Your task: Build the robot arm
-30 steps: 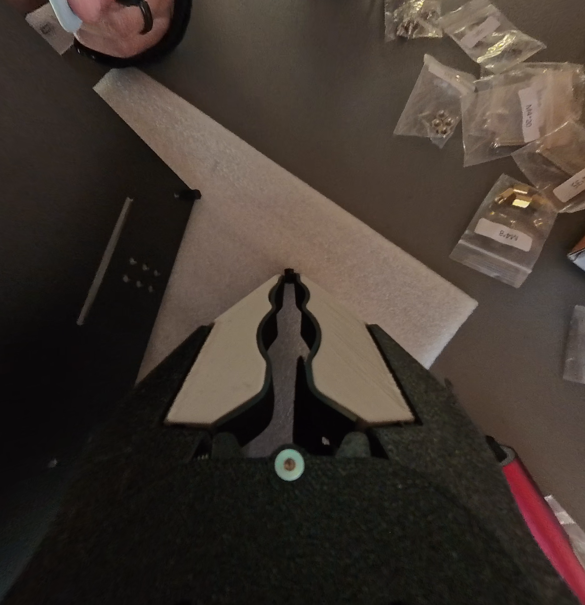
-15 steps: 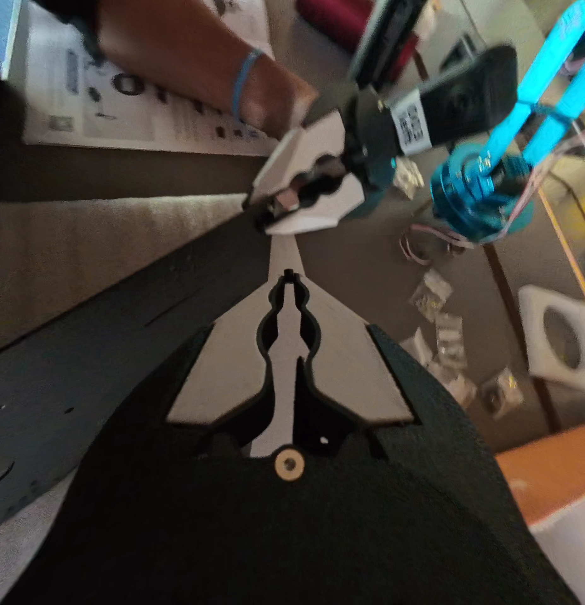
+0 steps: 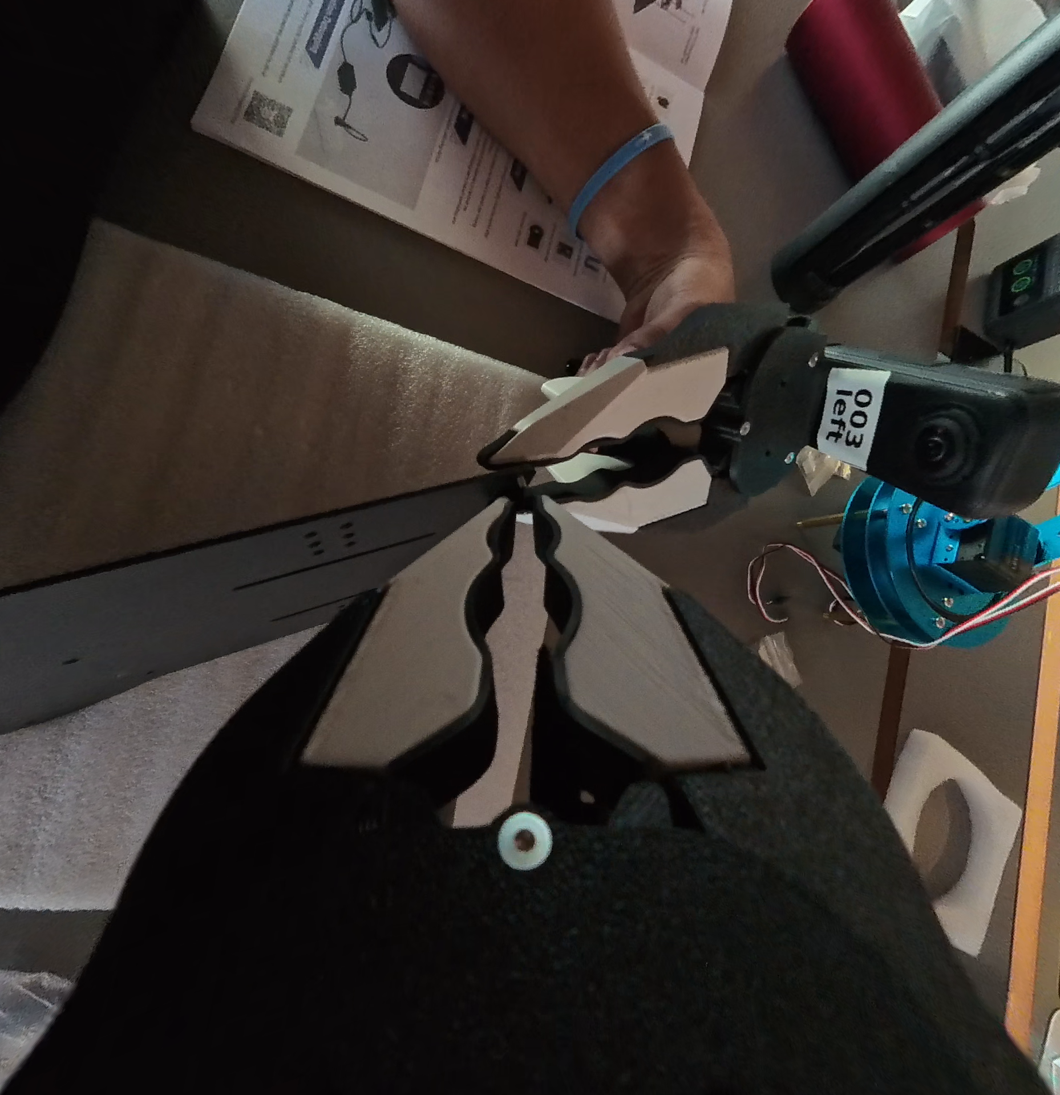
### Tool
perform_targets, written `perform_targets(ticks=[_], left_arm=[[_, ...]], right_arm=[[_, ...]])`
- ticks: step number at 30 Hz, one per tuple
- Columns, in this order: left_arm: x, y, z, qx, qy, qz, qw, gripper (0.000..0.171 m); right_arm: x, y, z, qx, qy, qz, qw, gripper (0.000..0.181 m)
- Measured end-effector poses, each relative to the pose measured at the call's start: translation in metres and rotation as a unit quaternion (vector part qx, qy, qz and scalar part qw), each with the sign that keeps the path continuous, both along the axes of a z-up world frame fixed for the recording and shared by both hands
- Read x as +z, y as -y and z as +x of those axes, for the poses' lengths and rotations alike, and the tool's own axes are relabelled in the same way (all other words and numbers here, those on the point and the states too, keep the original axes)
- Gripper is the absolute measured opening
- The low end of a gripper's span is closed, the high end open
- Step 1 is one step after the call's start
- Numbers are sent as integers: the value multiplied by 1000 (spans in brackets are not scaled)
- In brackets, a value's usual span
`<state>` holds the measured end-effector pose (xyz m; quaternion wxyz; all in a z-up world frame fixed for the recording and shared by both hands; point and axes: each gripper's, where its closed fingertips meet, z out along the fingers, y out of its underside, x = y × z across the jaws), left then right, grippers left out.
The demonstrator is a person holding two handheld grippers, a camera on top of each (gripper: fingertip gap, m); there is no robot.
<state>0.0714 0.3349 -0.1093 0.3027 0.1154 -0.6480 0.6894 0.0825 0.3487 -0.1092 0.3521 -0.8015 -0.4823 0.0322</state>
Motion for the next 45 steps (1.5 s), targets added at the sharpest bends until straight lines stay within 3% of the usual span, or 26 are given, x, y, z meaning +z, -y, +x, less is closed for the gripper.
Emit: perform_targets(ticks=[17, 33, 45], left_arm=[[0, 0, -2, -7, -2, -1, 1000, 10], [0, 0, -1, -4, -1, 0, 1000, 10], [0, 0, -1, -4, -1, 1, 1000, 10]], right_arm=[[-2, -1, -2, 79, 57, -20, 995, 4], [-4, 0, 0, 86, 50, -111, 989, 5], [0, 0, -3, 82, 38, -120, 989, 5]])
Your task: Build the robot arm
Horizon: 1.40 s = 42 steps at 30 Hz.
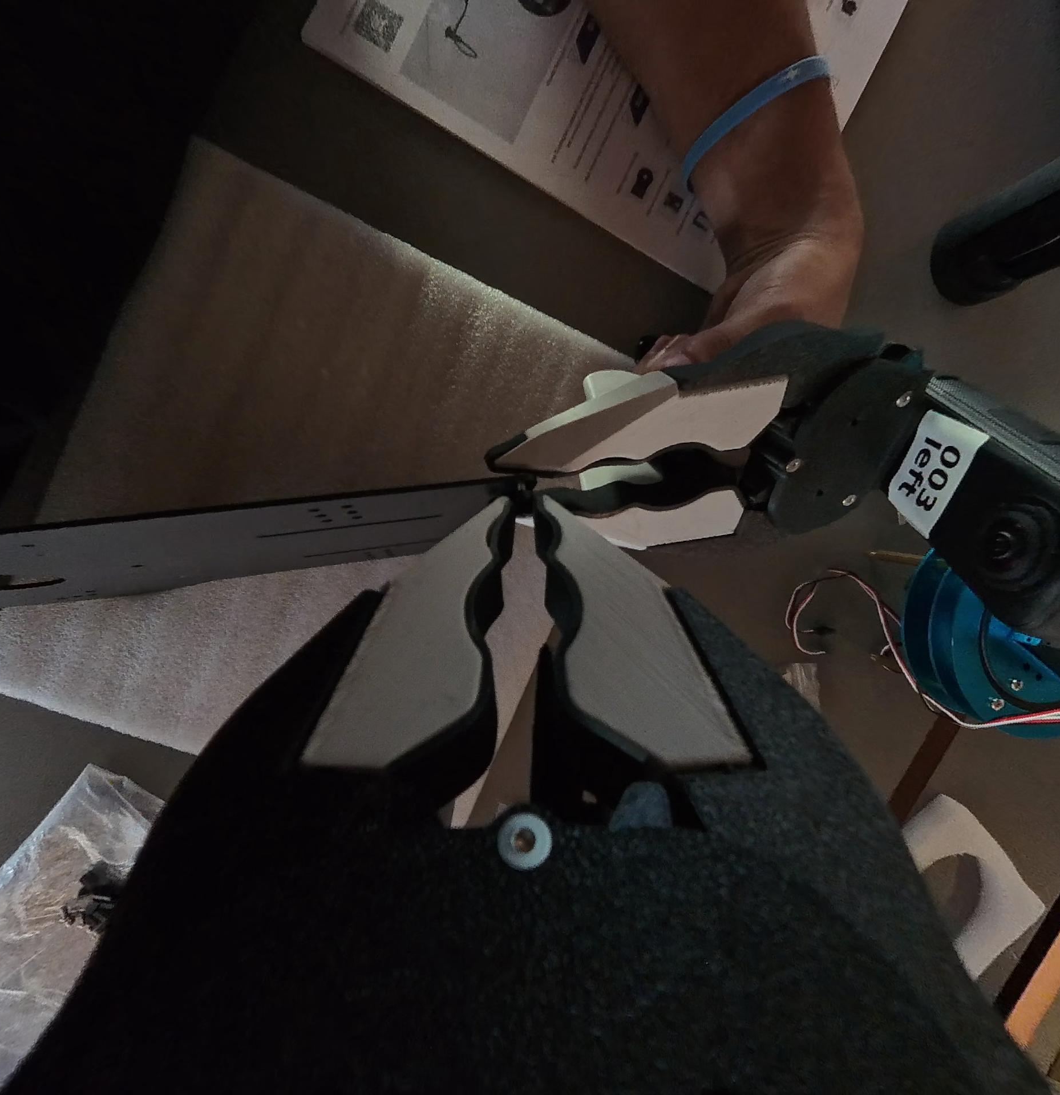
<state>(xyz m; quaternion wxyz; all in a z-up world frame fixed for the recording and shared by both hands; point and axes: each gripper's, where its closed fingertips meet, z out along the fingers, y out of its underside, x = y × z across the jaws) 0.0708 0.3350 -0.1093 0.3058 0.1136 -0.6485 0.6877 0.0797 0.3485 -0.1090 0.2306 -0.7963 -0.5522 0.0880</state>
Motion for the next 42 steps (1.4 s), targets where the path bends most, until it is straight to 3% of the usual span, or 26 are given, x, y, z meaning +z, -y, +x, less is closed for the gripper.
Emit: perform_targets(ticks=[28, 37, 42], left_arm=[[0, 0, 0, -1, -1, -1, 1000, 11], [0, 1, 0, -1, 0, -1, 1000, 11], [0, 1, 1, 2, 4, 0, 1000, 10]], right_arm=[[-4, 0, 1, -10, -3, -20, 1000, 6], [-3, 2, 1, -36, 22, -39, 998, 4], [-1, 2, 2, -26, 90, -24, 995, 4]])
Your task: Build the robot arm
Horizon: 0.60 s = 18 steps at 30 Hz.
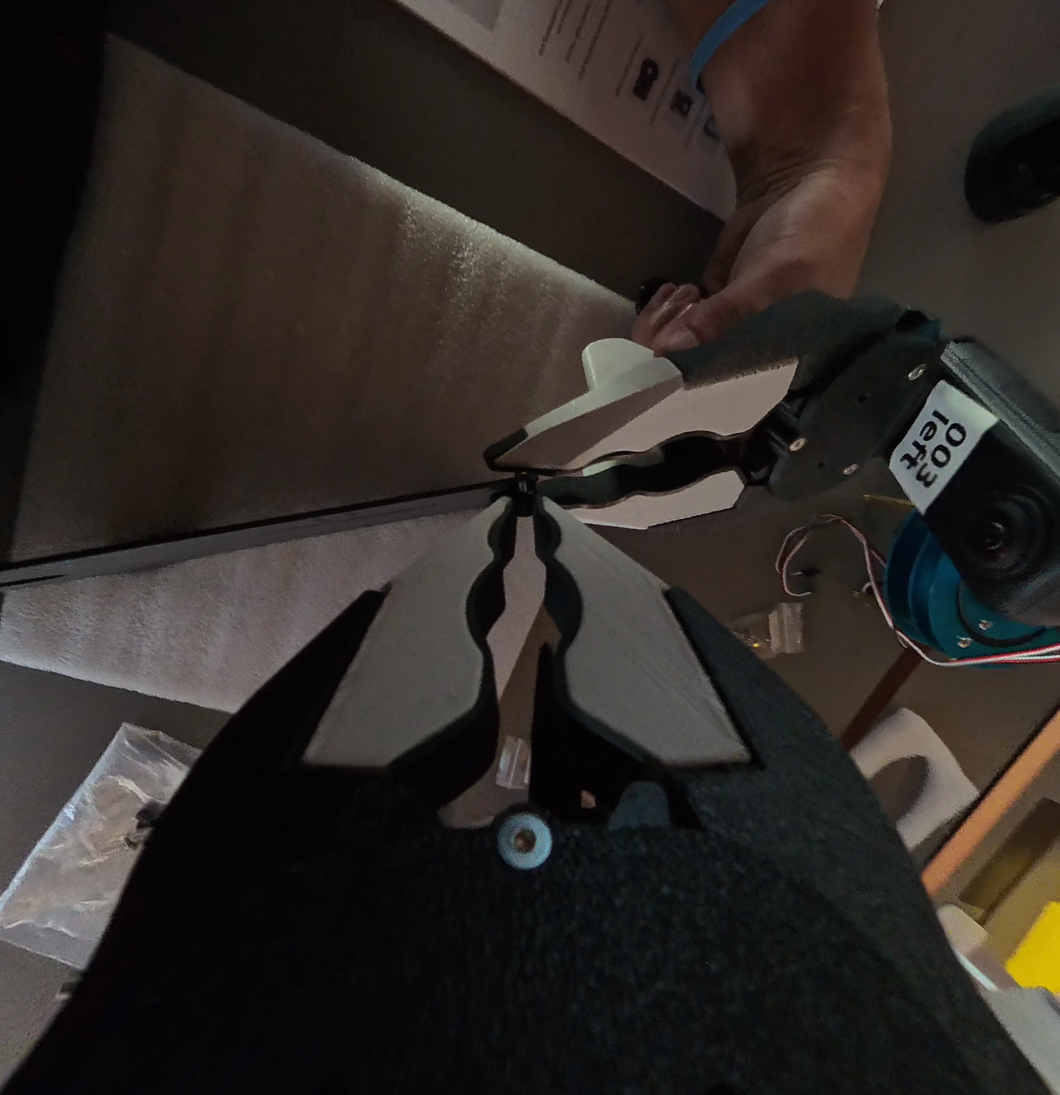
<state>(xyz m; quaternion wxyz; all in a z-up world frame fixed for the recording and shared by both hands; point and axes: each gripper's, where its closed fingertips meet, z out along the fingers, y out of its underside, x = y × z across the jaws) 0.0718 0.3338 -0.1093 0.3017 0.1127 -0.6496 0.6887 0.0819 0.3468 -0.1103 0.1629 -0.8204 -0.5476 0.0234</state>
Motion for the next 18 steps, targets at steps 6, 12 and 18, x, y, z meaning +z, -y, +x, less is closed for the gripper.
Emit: perform_targets(ticks=[6, 12, 18], left_arm=[[0, 1, 1, 3, 3, 2, 1000, 10], [0, 1, 3, 7, -1, 1, 1000, 10], [0, 1, 2, 4, -3, 0, 1000, 10]], right_arm=[[-1, 1, 1, 9, 34, -2, 999, 4], [-1, 2, 2, -13, 9, -36, 999, 4], [3, 0, -3, -13, -20, -34, 999, 0]])
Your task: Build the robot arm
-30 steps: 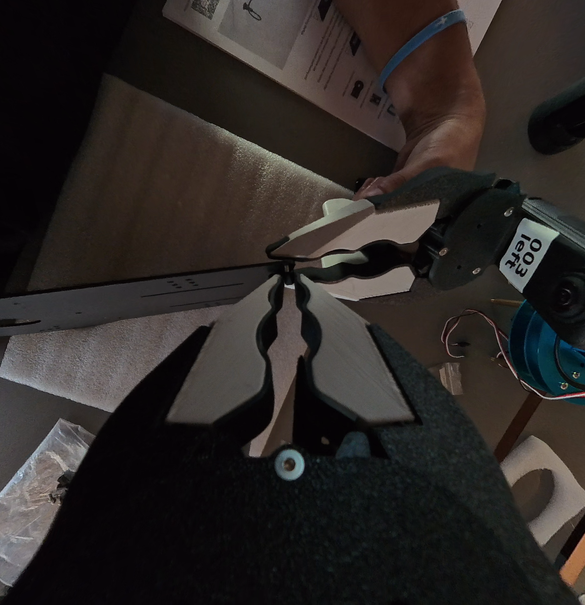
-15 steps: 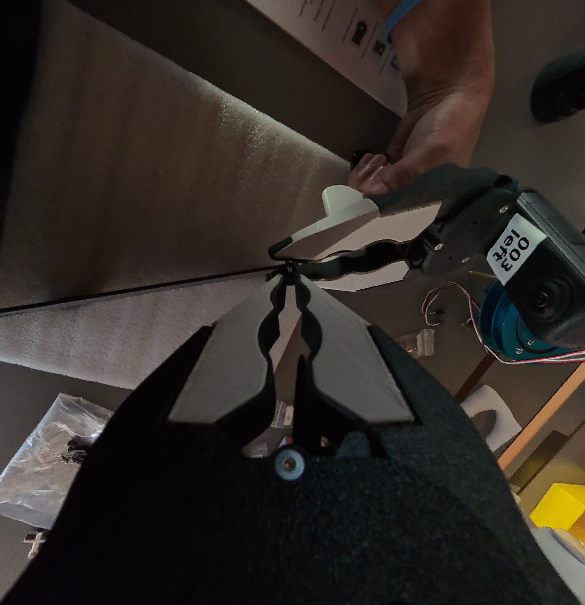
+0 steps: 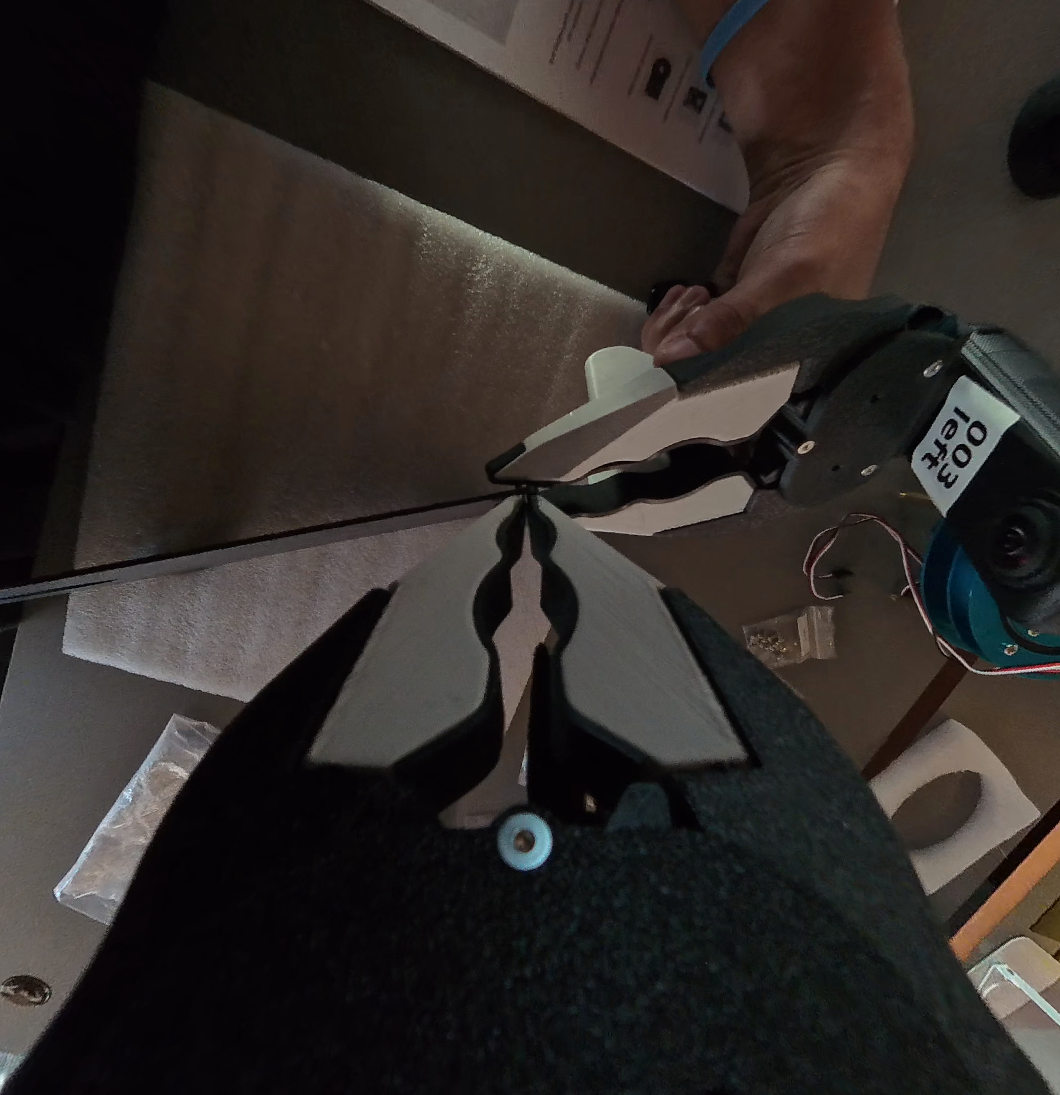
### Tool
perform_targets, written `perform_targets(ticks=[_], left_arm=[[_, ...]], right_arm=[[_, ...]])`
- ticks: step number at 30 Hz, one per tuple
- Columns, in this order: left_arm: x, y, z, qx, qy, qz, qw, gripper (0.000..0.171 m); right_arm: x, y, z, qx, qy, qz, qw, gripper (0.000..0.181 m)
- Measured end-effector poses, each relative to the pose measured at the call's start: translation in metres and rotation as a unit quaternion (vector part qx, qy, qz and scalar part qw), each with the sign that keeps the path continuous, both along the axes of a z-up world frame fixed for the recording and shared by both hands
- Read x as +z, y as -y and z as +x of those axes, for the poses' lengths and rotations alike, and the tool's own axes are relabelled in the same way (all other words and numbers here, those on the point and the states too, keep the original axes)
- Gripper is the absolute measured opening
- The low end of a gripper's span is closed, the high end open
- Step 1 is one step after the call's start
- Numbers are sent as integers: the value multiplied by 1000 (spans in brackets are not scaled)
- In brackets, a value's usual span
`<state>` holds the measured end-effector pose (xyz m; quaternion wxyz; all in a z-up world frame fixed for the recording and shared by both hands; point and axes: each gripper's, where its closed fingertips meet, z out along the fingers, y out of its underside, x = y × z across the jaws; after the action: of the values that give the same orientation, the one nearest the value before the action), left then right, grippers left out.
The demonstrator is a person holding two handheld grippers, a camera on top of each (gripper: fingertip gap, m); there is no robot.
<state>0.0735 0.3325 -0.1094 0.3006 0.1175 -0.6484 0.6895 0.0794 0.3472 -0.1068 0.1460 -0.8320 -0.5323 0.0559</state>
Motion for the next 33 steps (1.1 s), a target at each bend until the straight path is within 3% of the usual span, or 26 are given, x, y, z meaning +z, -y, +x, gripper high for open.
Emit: perform_targets(ticks=[14, 19, 33], left_arm=[[0, 0, 0, 0, -1, -1, 1000, 10], [0, 0, 0, 0, -2, -1, 1000, 10], [0, 0, 1, 0, -1, -1, 1000, 10]], right_arm=[[0, 3, 7, 2, -9, -9, 1000, 14], [-3, 1, 6, 27, 1, 21, 999, 8], [-5, 3, 6, 17, 3, 6, 1000, 5]])
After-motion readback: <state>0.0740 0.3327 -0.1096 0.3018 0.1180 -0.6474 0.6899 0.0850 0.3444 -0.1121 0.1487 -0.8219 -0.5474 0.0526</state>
